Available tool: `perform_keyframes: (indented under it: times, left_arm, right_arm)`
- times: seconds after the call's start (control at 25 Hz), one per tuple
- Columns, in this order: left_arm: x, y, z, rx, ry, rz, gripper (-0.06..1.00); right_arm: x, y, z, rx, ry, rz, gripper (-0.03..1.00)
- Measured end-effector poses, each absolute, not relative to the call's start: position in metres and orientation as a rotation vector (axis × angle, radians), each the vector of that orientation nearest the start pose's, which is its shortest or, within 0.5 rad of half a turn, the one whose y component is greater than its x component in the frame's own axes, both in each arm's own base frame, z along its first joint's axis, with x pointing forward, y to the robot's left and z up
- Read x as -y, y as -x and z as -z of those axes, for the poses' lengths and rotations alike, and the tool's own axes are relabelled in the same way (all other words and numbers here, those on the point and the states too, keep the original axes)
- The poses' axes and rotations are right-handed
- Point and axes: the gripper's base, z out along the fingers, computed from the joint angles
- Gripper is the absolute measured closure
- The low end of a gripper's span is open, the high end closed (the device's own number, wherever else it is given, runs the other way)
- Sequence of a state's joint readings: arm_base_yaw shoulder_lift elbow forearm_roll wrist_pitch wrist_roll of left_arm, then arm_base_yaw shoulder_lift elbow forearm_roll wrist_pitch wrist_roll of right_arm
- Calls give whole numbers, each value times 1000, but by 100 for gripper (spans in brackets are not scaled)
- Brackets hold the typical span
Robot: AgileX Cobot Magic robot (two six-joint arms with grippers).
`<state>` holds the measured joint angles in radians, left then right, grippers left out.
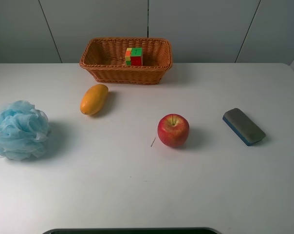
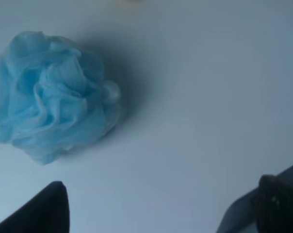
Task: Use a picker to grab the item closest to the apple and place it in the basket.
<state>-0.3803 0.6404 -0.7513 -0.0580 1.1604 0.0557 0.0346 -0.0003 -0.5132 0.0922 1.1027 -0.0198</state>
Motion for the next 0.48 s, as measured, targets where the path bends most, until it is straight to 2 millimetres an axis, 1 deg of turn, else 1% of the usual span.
perform_keyframes:
  times: [0.12, 0.24, 0.36, 0.48]
  left_arm:
    - [24, -64, -305, -2431, -418, 185, 21]
    - [15, -48, -292, -2374, -338, 135, 21]
    - [12, -35, -283, -2304, -263, 116, 21]
    - [11, -22, -280, -2231, -212, 103, 21]
  right_arm:
    - [-7, 9, -278, -2070, 64, -120, 27]
    - [-7, 9, -278, -2070, 64, -120, 27]
    - [-7, 9, -278, -2070, 64, -120, 27]
    - [-7, 9, -278, -2070, 64, -120, 27]
